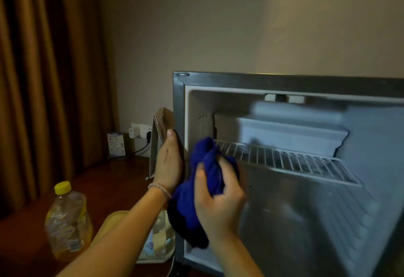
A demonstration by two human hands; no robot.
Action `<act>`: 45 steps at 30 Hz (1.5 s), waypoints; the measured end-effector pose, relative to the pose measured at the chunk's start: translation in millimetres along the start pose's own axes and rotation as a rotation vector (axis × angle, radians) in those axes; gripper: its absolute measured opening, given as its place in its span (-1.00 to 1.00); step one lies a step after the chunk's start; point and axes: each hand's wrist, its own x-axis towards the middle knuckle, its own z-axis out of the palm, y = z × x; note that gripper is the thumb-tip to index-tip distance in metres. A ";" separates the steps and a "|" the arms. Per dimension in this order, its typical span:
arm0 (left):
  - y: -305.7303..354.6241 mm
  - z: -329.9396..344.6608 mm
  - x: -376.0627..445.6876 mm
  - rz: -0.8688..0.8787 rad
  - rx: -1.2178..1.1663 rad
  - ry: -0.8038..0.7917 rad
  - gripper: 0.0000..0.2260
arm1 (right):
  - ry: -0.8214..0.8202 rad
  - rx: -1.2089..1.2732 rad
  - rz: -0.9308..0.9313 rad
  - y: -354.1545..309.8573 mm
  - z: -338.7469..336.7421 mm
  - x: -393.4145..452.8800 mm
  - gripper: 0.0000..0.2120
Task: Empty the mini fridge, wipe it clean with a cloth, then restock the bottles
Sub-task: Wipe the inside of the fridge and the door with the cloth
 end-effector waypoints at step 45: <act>49.5 3.7 7.6 -0.311 -0.192 -0.030 -0.31 | -0.071 -0.062 0.262 7.7 73.0 106.5 -0.49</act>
